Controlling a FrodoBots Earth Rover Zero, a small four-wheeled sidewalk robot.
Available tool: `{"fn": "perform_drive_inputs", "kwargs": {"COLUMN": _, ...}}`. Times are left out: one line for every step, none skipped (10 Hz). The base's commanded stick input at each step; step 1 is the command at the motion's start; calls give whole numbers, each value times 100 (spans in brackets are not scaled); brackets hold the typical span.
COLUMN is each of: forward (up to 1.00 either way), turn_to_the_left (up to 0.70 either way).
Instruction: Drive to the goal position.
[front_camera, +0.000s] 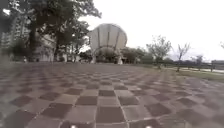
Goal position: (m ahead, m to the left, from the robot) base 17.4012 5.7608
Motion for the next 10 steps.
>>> {"fn": "perform_drive_inputs", "kwargs": {"forward": 85, "turn_to_the_left": 0}}
{"fn": "perform_drive_inputs", "kwargs": {"forward": 85, "turn_to_the_left": 0}}
{"fn": "perform_drive_inputs", "kwargs": {"forward": 85, "turn_to_the_left": 0}}
{"fn": "perform_drive_inputs", "kwargs": {"forward": 85, "turn_to_the_left": -1}}
{"fn": "perform_drive_inputs", "kwargs": {"forward": 85, "turn_to_the_left": -5}}
{"fn": "perform_drive_inputs", "kwargs": {"forward": 85, "turn_to_the_left": -13}}
{"fn": "perform_drive_inputs", "kwargs": {"forward": 85, "turn_to_the_left": -23}}
{"fn": "perform_drive_inputs", "kwargs": {"forward": 85, "turn_to_the_left": -25}}
{"fn": "perform_drive_inputs", "kwargs": {"forward": 85, "turn_to_the_left": -23}}
{"fn": "perform_drive_inputs", "kwargs": {"forward": 85, "turn_to_the_left": -13}}
